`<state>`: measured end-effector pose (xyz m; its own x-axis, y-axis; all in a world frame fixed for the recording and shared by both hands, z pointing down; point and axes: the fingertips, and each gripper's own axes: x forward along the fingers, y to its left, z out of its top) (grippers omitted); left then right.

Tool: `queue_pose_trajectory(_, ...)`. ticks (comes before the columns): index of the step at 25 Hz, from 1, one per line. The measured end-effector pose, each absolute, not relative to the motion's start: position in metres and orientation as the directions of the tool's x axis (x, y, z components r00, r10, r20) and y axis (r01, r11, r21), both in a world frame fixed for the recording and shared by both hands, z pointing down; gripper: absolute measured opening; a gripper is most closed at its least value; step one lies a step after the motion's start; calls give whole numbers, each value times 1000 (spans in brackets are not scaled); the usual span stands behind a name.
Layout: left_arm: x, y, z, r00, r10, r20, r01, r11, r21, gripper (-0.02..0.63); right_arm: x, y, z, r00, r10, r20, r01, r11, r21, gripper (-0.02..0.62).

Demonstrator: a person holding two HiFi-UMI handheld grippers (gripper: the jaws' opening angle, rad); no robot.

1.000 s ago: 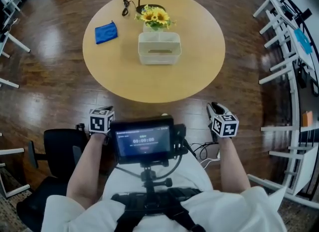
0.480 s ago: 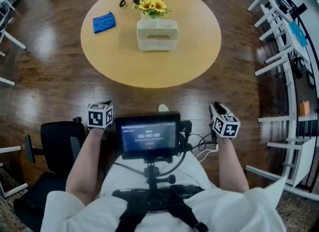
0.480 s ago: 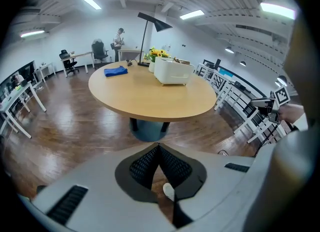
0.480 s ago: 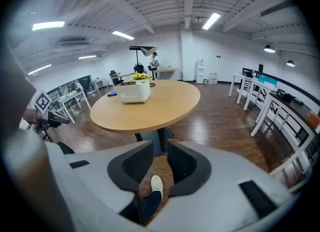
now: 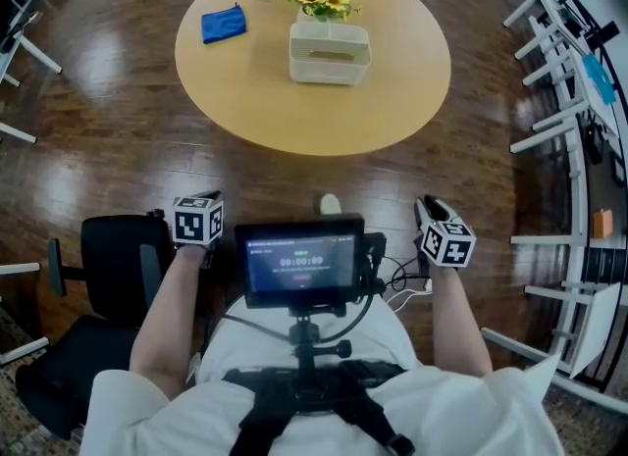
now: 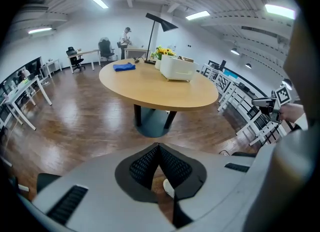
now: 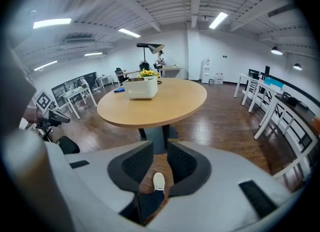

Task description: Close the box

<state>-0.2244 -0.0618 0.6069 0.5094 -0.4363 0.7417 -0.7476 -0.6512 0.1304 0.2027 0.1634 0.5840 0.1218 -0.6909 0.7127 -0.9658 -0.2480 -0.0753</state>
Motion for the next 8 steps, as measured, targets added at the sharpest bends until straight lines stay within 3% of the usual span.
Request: queue_pose_trajectory(8,-232,-51,604,501,-440,745,-759,-638,133,-6,200,164,581,112,-690,715,-969,-235,-75,89)
